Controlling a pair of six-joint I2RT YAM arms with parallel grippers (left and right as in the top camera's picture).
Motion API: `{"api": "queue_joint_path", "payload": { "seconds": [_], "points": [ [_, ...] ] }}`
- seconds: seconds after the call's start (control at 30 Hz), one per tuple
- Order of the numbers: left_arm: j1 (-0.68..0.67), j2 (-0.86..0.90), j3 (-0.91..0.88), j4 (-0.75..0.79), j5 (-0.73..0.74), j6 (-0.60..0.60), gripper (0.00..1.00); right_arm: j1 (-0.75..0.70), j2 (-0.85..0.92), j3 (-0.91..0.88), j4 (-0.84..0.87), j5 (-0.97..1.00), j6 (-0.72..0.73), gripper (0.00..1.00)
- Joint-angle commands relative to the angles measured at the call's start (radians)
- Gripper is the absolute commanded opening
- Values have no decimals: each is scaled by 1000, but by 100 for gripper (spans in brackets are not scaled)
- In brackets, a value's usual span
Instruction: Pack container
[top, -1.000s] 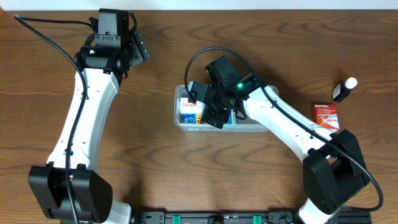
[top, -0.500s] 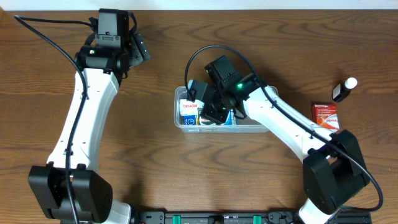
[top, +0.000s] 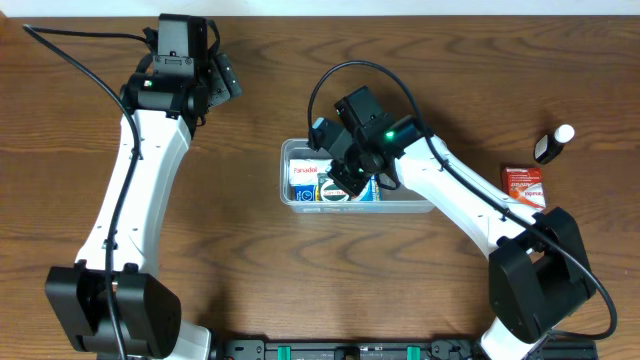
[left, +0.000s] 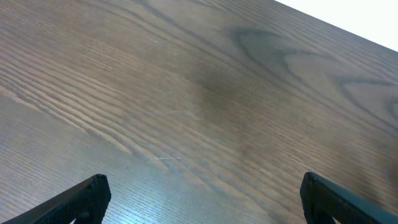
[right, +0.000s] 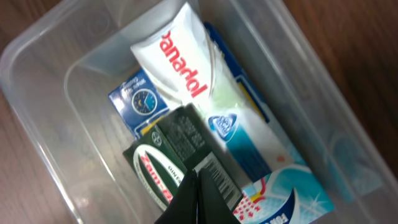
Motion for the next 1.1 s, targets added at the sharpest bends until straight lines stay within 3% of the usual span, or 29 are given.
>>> {"api": "queue_joint_path", "payload": {
  "seconds": [0.0, 0.83, 1.07],
  "points": [
    [0, -4, 10, -2, -11, 18, 98, -7, -2, 2, -22, -12, 36, 1],
    [0, -4, 10, -2, -11, 18, 98, -6, -2, -89, 142, 3, 132, 1],
    [0, -4, 10, -2, -11, 18, 98, -17, -2, -90, 106, 3, 134, 1]
  ]
}}
